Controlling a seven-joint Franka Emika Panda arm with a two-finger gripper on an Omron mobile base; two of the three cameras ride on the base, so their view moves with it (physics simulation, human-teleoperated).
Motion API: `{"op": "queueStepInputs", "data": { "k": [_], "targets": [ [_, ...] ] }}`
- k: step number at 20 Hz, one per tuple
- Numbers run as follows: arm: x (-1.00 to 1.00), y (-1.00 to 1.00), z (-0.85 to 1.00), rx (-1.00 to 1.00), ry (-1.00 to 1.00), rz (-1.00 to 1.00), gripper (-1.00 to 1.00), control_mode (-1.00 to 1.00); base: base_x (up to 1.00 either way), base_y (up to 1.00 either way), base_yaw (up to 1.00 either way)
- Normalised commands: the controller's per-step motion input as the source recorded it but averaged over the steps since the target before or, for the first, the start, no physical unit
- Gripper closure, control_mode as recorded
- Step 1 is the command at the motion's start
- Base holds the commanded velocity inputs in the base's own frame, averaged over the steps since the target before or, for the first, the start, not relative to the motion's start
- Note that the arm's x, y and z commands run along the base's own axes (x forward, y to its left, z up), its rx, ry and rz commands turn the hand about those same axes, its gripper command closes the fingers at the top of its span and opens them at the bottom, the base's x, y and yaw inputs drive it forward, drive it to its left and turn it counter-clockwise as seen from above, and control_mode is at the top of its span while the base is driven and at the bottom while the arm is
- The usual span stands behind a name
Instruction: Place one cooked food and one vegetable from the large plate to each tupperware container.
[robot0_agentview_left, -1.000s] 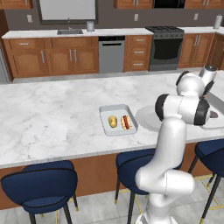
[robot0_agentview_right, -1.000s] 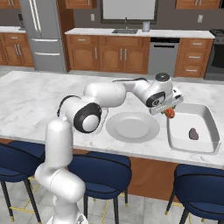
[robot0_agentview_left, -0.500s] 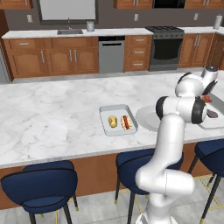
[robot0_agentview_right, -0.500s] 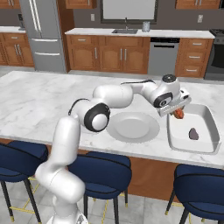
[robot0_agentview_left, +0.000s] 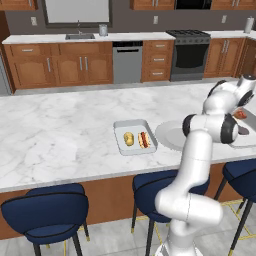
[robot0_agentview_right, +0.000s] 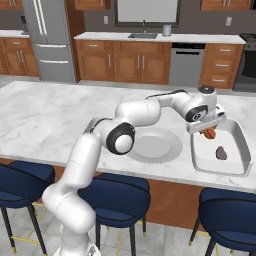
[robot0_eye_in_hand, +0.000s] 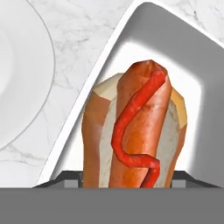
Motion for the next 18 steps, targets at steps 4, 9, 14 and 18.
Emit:
{"op": "queueStepInputs", "data": {
  "k": [4, 9, 14, 18],
  "targets": [
    [0.0, -0.13, -0.22, 0.0, 0.03, -0.05, 1.0, -1.0, 0.0, 0.0, 0.0],
    [0.0, -0.05, -0.34, 0.0, 0.13, -0.06, 1.0, -1.0, 0.0, 0.0, 0.0],
    [0.0, -0.02, -0.13, 0.03, 0.09, -0.01, 1.0, -1.0, 0.0, 0.0, 0.0],
    [0.0, 0.0, -0.1, 0.04, 0.05, 0.0, 1.0, -1.0, 0.0, 0.0, 0.0]
  ]
}}
